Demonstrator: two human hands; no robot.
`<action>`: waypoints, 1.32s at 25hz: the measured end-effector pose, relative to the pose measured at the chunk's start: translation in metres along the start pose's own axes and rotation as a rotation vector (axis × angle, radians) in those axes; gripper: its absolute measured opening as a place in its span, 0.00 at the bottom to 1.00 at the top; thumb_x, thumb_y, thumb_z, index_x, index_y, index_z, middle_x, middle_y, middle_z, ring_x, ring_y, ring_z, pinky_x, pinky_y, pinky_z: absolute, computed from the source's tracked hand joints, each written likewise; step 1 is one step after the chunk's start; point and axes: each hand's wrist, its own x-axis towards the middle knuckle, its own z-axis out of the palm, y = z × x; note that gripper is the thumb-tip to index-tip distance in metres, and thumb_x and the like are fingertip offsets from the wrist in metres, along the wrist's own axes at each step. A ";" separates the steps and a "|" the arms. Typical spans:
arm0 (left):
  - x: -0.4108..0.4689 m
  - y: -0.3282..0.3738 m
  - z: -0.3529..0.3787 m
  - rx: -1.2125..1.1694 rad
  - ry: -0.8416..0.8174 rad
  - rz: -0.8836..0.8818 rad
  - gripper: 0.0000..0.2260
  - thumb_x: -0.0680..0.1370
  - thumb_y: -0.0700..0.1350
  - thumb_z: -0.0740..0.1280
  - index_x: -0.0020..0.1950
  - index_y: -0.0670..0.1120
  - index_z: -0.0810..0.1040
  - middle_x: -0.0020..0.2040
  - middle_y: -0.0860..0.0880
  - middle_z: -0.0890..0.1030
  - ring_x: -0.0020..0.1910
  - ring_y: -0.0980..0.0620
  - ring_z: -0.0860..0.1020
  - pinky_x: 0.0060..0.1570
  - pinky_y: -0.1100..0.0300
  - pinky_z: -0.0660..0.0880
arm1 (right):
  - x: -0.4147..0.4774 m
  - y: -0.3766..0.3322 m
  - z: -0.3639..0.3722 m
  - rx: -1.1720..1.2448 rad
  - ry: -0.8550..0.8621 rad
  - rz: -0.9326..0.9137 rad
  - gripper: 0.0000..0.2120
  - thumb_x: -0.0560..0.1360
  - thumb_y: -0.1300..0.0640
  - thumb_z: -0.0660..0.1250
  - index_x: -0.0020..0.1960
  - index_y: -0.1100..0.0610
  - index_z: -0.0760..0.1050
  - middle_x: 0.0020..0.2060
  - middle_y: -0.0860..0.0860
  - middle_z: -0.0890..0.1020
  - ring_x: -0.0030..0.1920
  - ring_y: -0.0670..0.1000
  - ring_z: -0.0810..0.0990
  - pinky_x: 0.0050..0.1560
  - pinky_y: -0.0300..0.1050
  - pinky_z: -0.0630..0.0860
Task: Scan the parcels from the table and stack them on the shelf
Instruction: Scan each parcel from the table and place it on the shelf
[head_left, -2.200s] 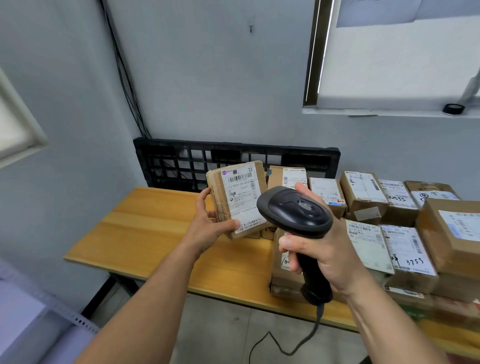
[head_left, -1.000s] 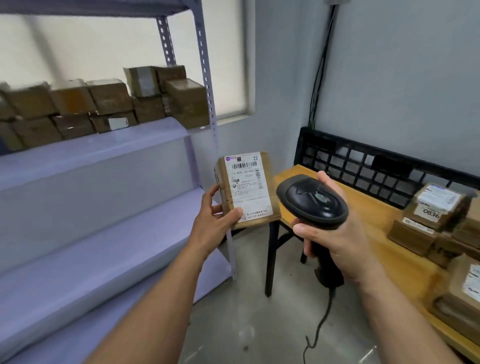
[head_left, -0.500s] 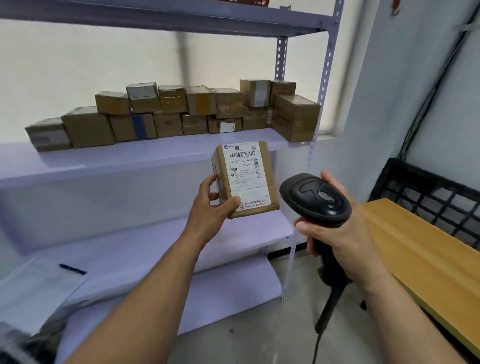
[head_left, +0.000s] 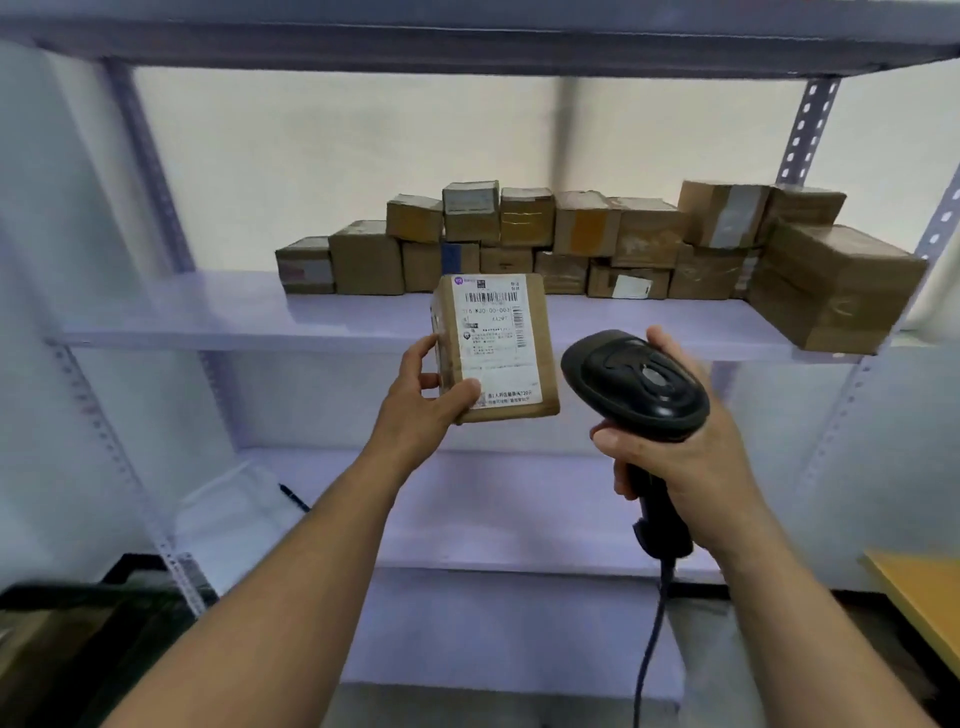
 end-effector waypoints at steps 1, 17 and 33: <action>0.005 -0.001 -0.010 0.021 0.038 -0.004 0.29 0.77 0.51 0.68 0.74 0.59 0.58 0.62 0.49 0.74 0.58 0.49 0.76 0.50 0.59 0.72 | 0.012 0.001 0.007 0.008 -0.030 -0.012 0.47 0.66 0.72 0.74 0.75 0.41 0.59 0.55 0.56 0.81 0.28 0.56 0.78 0.29 0.47 0.77; 0.159 -0.068 -0.238 0.086 0.348 -0.068 0.28 0.76 0.51 0.67 0.73 0.60 0.60 0.60 0.48 0.78 0.56 0.48 0.78 0.55 0.54 0.73 | 0.163 0.013 0.222 0.060 -0.156 -0.074 0.47 0.66 0.71 0.75 0.76 0.42 0.60 0.50 0.52 0.83 0.27 0.57 0.78 0.30 0.50 0.79; 0.331 -0.140 -0.354 0.363 0.033 0.094 0.26 0.75 0.63 0.66 0.69 0.52 0.70 0.65 0.47 0.73 0.60 0.47 0.75 0.58 0.55 0.73 | 0.255 0.029 0.381 -0.035 0.005 -0.043 0.46 0.66 0.71 0.75 0.73 0.38 0.62 0.48 0.50 0.84 0.27 0.60 0.78 0.30 0.48 0.79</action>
